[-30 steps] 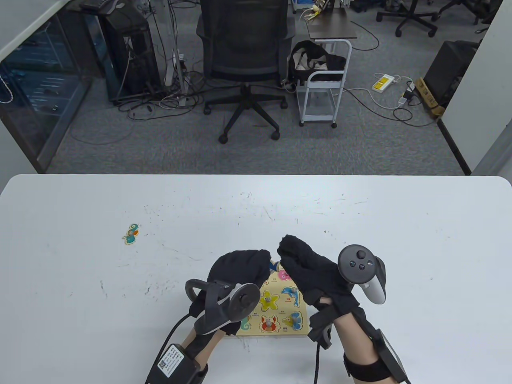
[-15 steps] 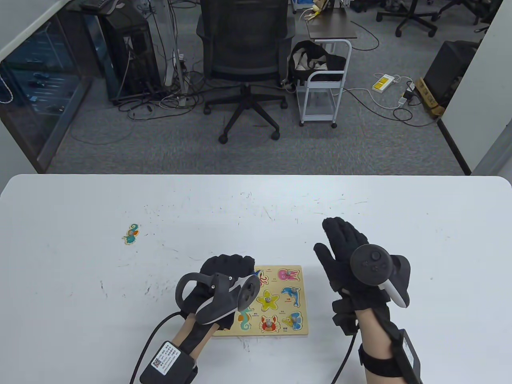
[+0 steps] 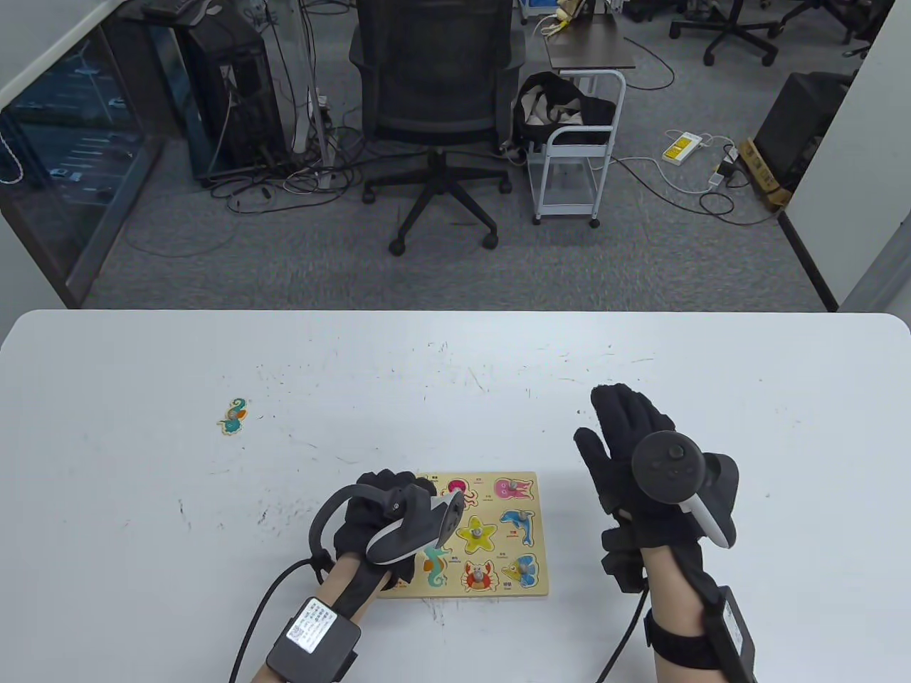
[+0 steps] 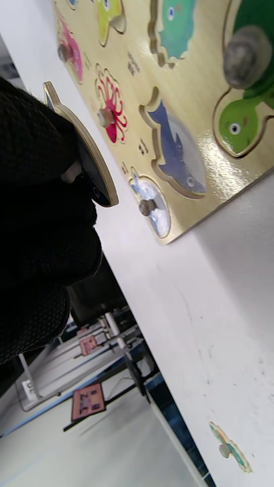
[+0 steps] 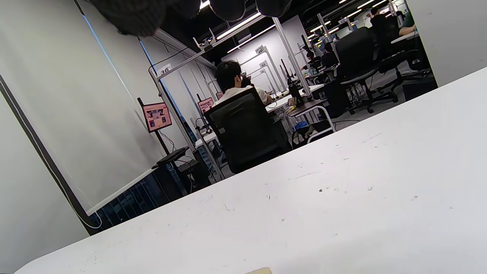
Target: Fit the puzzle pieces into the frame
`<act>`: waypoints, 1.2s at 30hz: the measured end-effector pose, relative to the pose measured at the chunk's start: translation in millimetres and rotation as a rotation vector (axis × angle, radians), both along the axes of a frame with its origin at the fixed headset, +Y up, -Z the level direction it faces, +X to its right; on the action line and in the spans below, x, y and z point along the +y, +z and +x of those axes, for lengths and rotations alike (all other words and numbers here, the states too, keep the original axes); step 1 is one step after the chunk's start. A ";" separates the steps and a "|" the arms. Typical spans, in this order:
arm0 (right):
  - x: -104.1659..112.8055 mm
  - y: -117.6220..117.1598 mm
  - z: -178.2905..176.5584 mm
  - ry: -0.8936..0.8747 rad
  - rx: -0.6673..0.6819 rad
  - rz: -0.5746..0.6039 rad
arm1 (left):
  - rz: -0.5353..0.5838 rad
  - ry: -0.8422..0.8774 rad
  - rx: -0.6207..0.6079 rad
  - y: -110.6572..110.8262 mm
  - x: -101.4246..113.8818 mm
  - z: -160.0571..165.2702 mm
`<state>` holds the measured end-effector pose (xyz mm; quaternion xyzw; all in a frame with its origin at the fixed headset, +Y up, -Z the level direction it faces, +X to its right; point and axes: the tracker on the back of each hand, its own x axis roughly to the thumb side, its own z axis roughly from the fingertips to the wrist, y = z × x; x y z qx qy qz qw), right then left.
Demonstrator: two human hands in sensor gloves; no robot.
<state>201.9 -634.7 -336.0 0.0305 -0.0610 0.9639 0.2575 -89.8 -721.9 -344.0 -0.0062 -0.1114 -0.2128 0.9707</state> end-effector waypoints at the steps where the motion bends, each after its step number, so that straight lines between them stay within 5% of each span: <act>1: 0.0 0.0 -0.2 0.001 0.001 0.000 | -0.008 -0.005 0.003 -1.1 -2.8 0.0; 15: -0.7 -0.9 -1.5 -0.005 0.018 -0.005 | -0.062 -0.100 0.019 -9.4 -34.4 3.0; 36: -2.3 -2.5 -4.9 0.006 0.031 -0.021 | -0.056 -0.114 0.016 -7.3 -38.3 5.2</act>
